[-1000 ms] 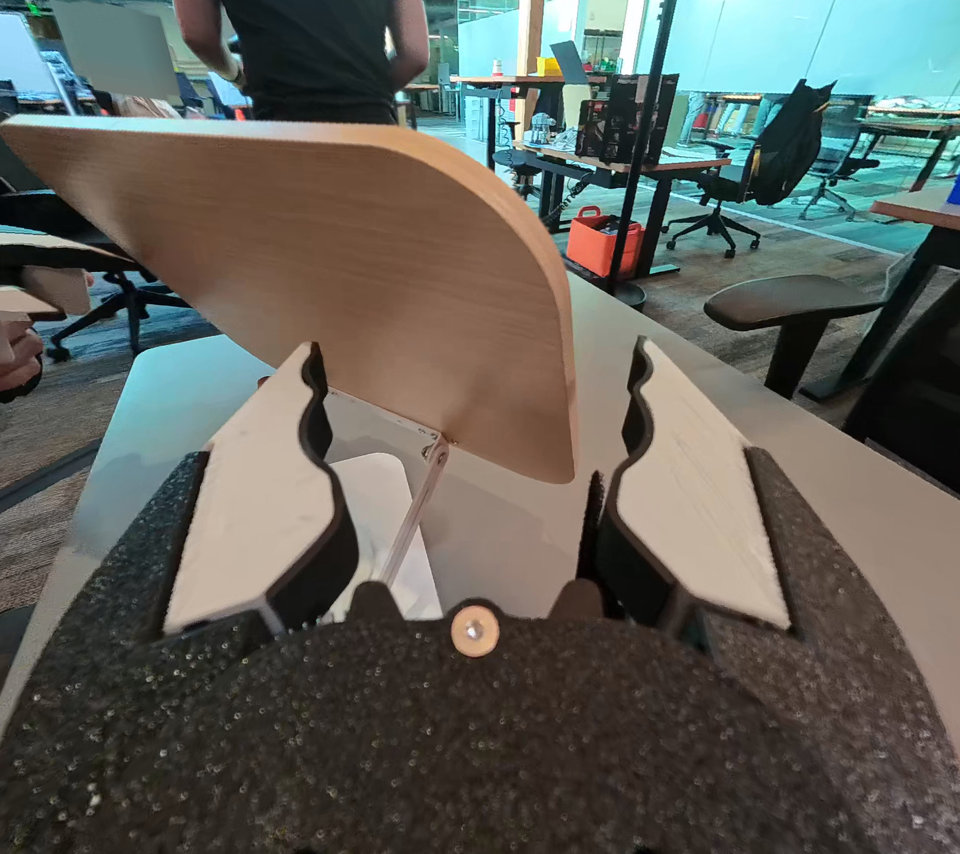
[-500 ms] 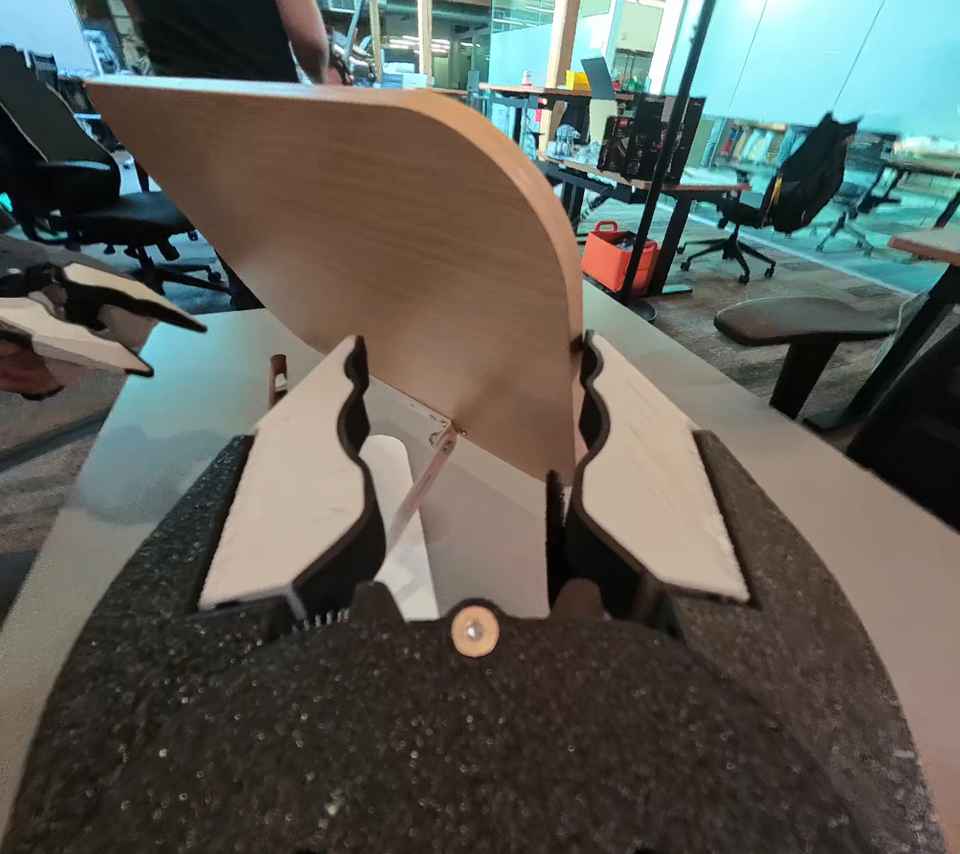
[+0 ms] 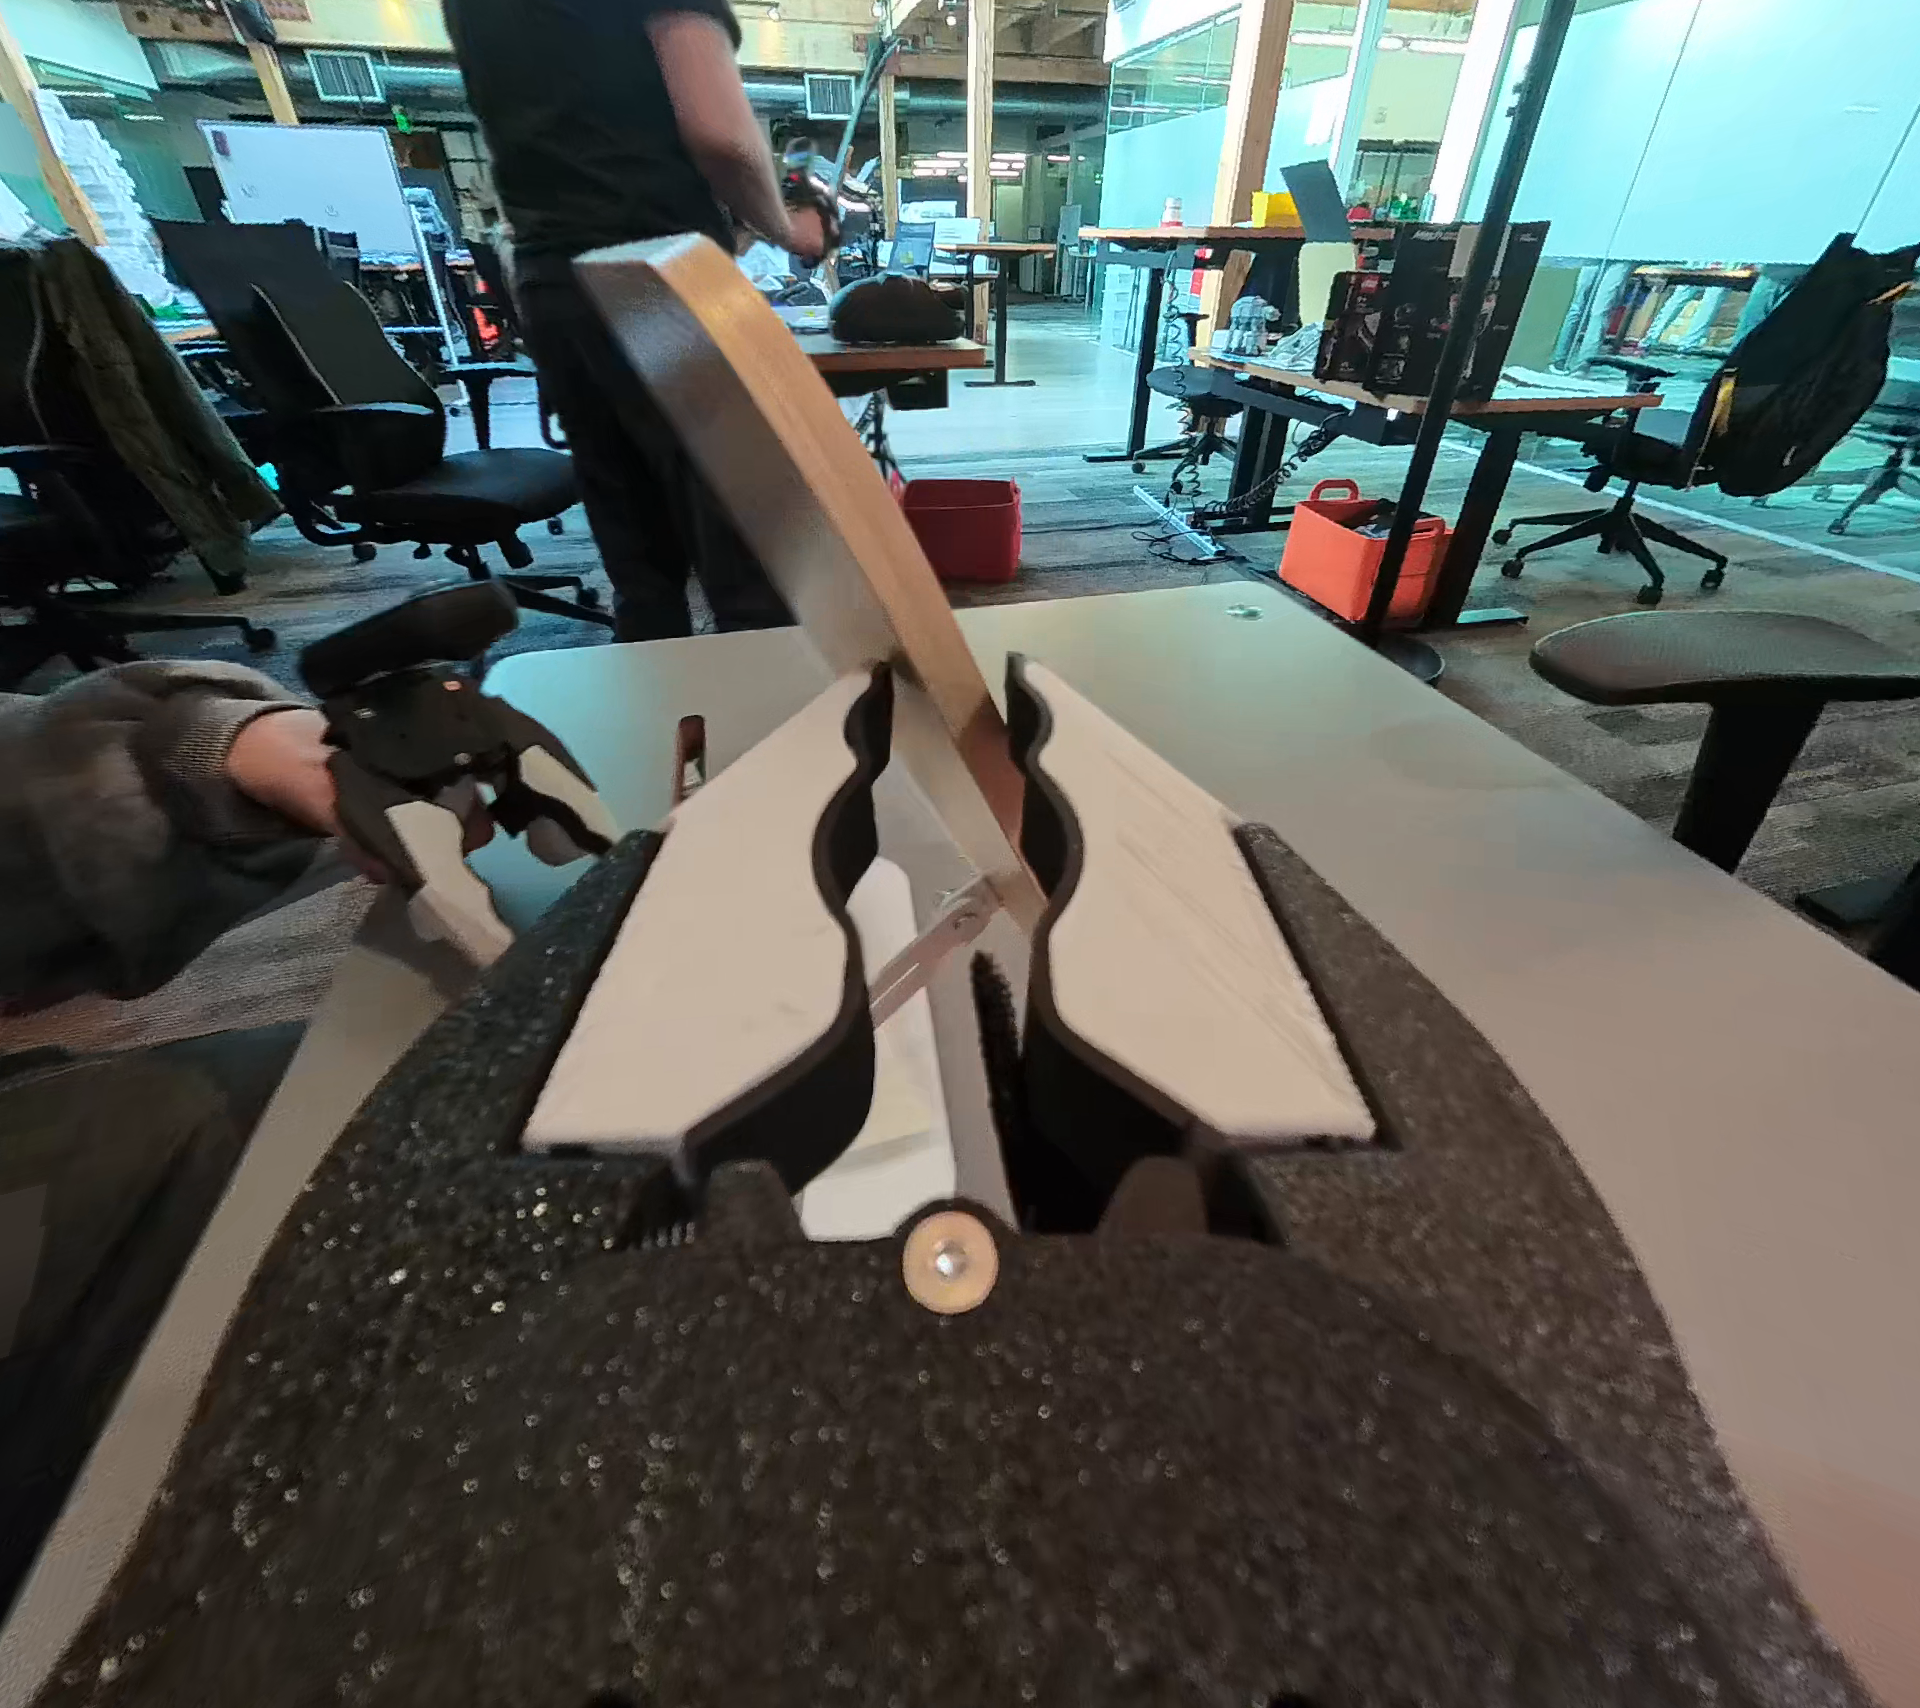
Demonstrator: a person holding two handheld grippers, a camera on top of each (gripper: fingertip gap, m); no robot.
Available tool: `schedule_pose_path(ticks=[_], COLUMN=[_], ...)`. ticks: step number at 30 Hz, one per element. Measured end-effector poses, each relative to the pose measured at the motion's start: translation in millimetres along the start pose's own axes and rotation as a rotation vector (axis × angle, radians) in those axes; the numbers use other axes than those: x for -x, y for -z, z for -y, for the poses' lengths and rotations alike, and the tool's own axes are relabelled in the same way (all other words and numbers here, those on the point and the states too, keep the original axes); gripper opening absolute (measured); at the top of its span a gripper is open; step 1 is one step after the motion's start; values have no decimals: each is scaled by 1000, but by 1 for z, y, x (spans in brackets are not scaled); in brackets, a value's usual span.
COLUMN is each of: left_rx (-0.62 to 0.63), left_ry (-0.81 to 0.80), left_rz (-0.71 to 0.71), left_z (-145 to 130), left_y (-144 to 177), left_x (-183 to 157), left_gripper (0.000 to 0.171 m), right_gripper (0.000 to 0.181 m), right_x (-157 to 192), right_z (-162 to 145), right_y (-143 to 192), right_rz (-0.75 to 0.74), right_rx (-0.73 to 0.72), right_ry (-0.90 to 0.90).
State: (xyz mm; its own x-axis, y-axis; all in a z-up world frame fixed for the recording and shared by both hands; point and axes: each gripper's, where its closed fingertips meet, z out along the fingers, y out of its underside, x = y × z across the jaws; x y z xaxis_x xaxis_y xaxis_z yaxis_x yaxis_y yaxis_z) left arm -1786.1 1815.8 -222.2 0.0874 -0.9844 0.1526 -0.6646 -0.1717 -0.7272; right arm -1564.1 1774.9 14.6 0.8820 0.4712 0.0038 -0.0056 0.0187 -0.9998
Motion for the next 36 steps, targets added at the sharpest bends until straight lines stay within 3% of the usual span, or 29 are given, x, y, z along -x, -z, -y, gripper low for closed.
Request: schedule_pose_path(ticks=[4, 11, 16, 19, 22, 28, 29, 31, 34, 36], left_rx=[-12, -21, -43, -41, -38, -48, -62, -93, -222, -384], left_ry=[-18, -1, 57, 49, 40, 3, -10, -23, -49, -100], left_rz=[-2, -6, -48, -47, -41, -22, -17, -19, -42, -76], left_z=[-2, -2, 0, -1, -1, 3, 7, 14, 44, 76], left_y=[0, 3, 6, 6, 6, 13, 17, 27, 58, 90], left_x=[0, 5, 6, 6, 6, 2, 1, -4, -24, -54], left_gripper=[79, 76, 75, 75, 75, 81, 81, 81, 70, 65], right_gripper=[15, 12, 10, 9, 11, 17, 35, 51, 55, 47], right_x=[27, 76, 110, 122, 149, 217, 226, 245, 223, 198], right_z=[0, -2, -1, -4, -4, -3, 2, 14, 26, 12], right_y=[19, 35, 35, 35, 28, -1, -2, -1, 25, 38], right_rz=[-18, -205, -366, -476, -525, -435, -406, -279, -238, -180], right_rx=[33, 107, 117, 220, 219, 181, 138, 94, 74, 102], right_ry=[25, 139, 215, 304, 285, 260, 215, 134, 84, 22])
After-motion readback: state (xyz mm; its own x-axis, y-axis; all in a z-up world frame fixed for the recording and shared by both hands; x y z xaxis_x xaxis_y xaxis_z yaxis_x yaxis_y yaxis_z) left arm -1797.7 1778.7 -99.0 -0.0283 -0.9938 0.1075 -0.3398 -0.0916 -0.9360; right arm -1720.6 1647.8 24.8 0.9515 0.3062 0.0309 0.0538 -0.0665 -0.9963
